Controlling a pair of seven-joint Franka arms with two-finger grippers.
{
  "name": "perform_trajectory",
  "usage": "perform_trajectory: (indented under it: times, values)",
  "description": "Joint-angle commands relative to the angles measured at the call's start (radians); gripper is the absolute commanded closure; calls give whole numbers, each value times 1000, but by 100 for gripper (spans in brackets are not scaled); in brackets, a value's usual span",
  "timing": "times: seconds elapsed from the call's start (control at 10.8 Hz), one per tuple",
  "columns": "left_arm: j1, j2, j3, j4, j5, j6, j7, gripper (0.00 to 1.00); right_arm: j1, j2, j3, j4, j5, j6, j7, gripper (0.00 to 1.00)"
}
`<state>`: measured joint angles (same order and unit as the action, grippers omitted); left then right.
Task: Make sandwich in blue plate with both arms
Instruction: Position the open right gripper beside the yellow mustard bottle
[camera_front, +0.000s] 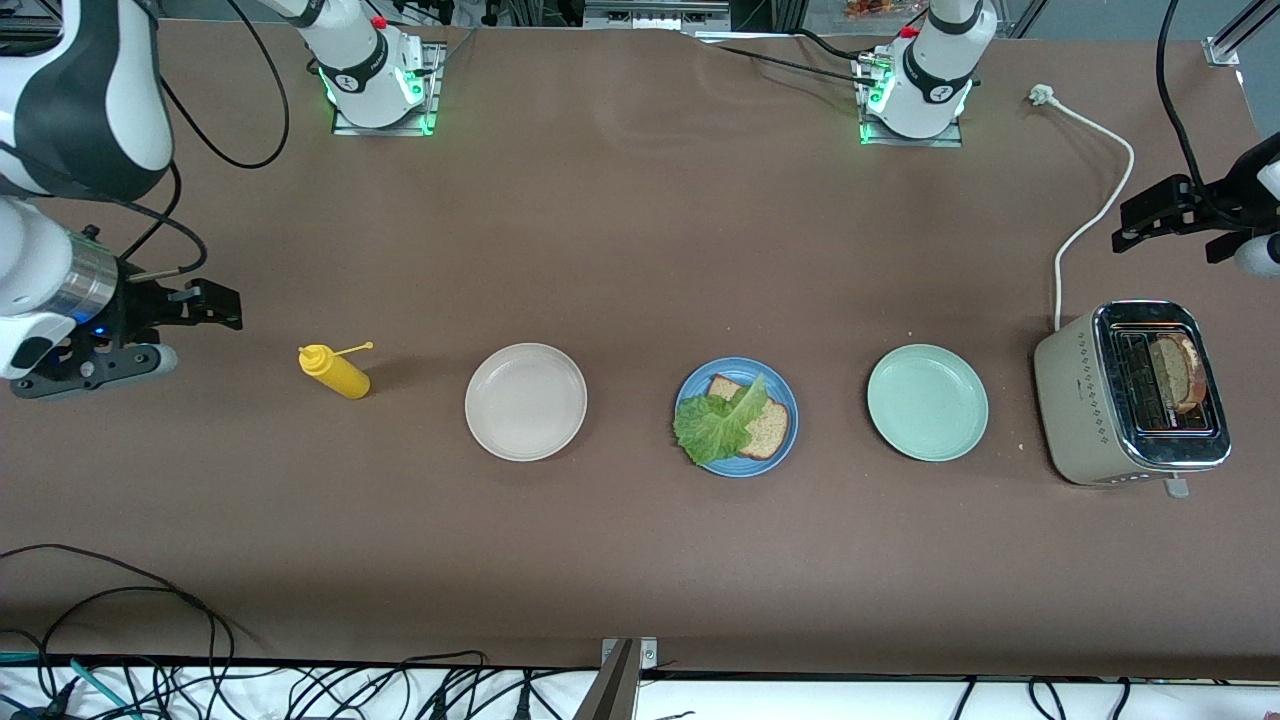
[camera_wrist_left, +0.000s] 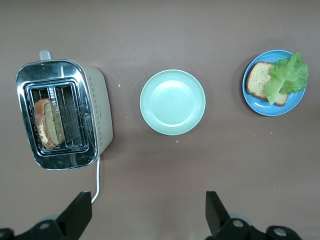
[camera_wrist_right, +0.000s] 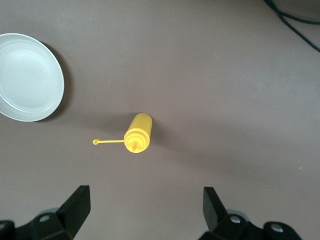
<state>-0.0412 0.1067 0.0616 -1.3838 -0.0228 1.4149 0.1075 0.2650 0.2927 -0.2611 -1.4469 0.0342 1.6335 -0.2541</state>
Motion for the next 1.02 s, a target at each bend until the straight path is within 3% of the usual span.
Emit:
perform_trajectory:
  times: [0.0, 0.28, 0.65, 0.92]
  values:
    - [6, 5, -2, 19, -14, -7, 14, 0, -174, -69, 152, -146, -25, 145, -101, 0]
    - [6, 5, -2, 19, -14, -7, 14, 0, -217, -86, 154, -239, 7, 285, -259, 0]
    - [6, 7, -2, 19, -14, -7, 14, 0, -248, -83, 114, -351, 246, 432, -564, 0]
    - [6, 7, -2, 19, -14, -7, 14, 0, -251, -44, 63, -380, 447, 430, -843, 0]
